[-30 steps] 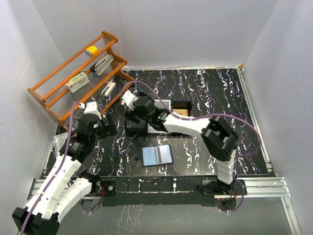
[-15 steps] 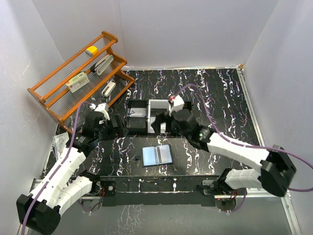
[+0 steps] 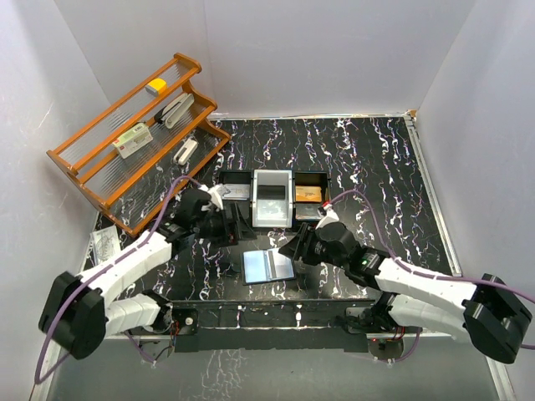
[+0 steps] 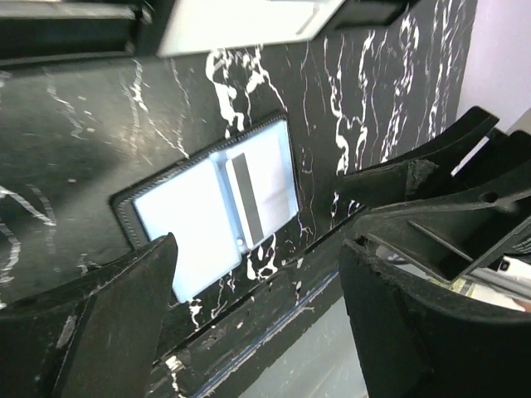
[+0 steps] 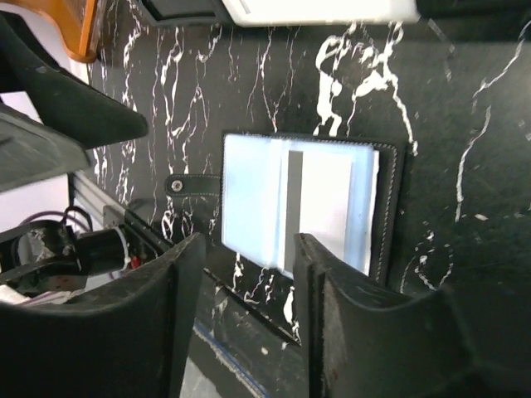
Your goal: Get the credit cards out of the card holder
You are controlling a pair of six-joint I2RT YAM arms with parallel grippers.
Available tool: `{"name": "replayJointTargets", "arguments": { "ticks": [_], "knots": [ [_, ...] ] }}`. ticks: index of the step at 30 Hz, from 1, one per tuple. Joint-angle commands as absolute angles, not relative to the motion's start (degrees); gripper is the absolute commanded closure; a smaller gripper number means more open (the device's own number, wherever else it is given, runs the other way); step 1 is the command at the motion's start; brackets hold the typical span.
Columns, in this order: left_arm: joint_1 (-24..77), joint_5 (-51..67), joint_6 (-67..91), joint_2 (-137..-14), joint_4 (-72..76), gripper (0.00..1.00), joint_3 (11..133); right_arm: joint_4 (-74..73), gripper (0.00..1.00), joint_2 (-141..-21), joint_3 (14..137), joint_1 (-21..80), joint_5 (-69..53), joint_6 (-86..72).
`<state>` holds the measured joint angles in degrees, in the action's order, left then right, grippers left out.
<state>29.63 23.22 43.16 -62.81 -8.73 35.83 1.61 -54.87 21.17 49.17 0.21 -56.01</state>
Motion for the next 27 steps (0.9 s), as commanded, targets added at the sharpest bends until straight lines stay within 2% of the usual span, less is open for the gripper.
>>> {"name": "replayJointTargets", "arguments": {
  "ticks": [1,8,13,27],
  "knots": [
    [35.82,21.89,47.30,-68.61,-5.59,0.25,39.05,7.45,0.61,-58.41,21.62,49.22,-5.05,-61.80],
    [40.10,20.56,51.13,-74.15,-1.25,0.32,38.96,3.61,0.68,-63.66,23.64,49.20,-4.32,-62.14],
    [41.67,20.79,51.42,-77.77,-1.46,0.42,39.70,3.23,0.73,-67.22,24.09,49.13,-5.21,-62.44],
    [45.45,20.48,53.36,-84.66,3.22,0.53,38.81,-2.08,0.73,-71.55,28.60,48.87,-2.47,-61.44]
  ]
}}
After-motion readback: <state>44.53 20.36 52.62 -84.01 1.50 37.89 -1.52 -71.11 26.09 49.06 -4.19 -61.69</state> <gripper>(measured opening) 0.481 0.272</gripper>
